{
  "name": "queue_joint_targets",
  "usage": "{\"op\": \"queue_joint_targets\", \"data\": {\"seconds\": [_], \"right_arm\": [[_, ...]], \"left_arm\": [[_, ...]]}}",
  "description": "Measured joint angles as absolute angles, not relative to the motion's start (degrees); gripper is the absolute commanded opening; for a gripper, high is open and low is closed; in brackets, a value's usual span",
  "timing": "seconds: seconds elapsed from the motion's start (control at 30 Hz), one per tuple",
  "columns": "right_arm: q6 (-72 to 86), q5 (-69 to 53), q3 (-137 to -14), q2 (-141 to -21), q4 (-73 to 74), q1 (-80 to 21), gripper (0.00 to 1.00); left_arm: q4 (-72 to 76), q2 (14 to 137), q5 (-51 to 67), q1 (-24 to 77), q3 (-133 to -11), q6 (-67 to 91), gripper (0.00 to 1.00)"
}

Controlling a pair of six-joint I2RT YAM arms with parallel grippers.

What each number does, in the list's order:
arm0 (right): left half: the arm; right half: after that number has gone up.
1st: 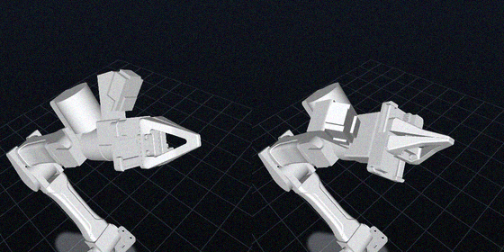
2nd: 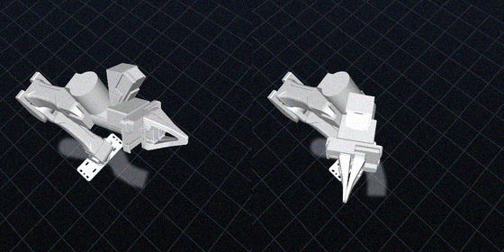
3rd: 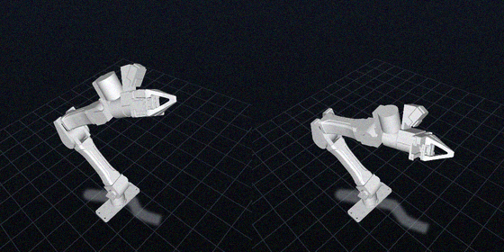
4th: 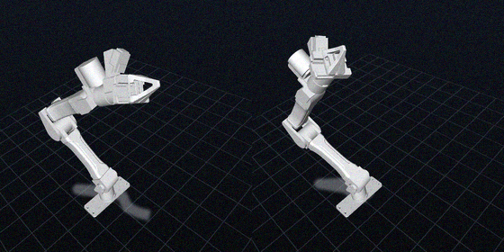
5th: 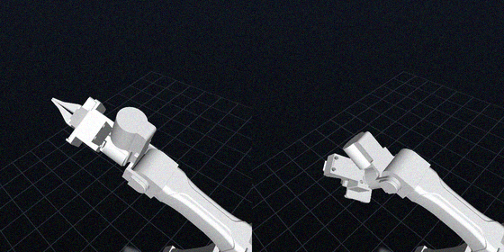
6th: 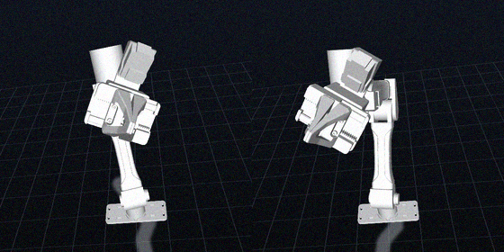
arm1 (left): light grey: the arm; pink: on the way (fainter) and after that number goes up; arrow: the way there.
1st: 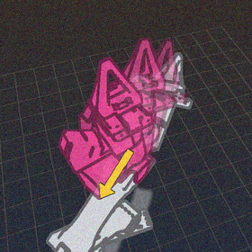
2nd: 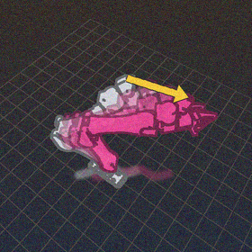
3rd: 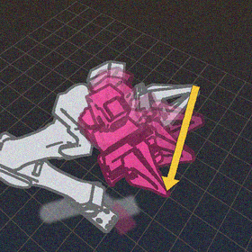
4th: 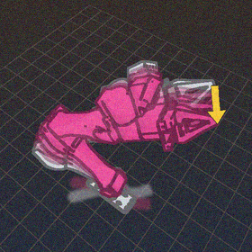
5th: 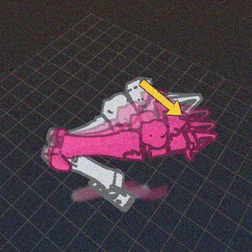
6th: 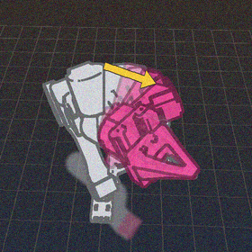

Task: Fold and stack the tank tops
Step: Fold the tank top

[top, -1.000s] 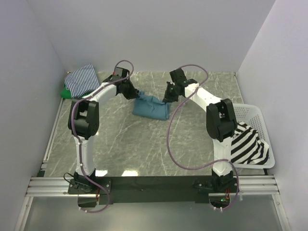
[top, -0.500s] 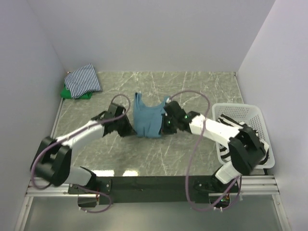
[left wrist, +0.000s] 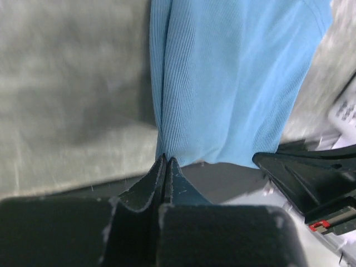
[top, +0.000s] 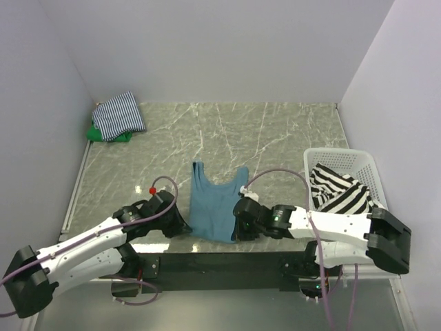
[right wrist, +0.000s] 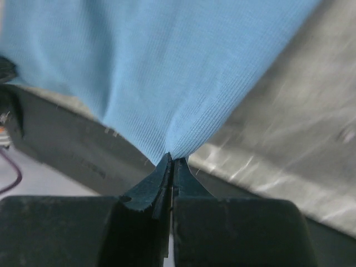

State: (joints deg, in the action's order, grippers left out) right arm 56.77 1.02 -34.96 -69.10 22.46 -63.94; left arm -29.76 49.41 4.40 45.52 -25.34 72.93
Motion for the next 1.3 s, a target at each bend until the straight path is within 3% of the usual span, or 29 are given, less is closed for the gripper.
{"op": "queue_joint_targets", "data": {"seconds": [0.17, 0.33, 0.8, 1.3], "right_arm": [[61.6, 3.8, -36.0, -63.9, 27.3, -69.4, 0.00], [60.2, 7.4, -43.3, -63.0, 32.8, -65.6, 0.00], [44.0, 3.6, -59.2, -79.6, 31.7, -43.7, 0.00], [36.0, -7.1, -70.4, -93.6, 29.1, -29.0, 0.00]], "left_arm": [[-36.5, 46.3, 1.0, 52.5, -28.6, 76.4, 0.01], [-40.0, 49.9, -3.7, 52.7, -39.7, 75.2, 0.01], [-32.2, 76.7, -0.6, 32.2, -59.9, 59.1, 0.01], [-27.8, 100.7, 8.4, 24.1, -82.0, 54.7, 0.01]]}}
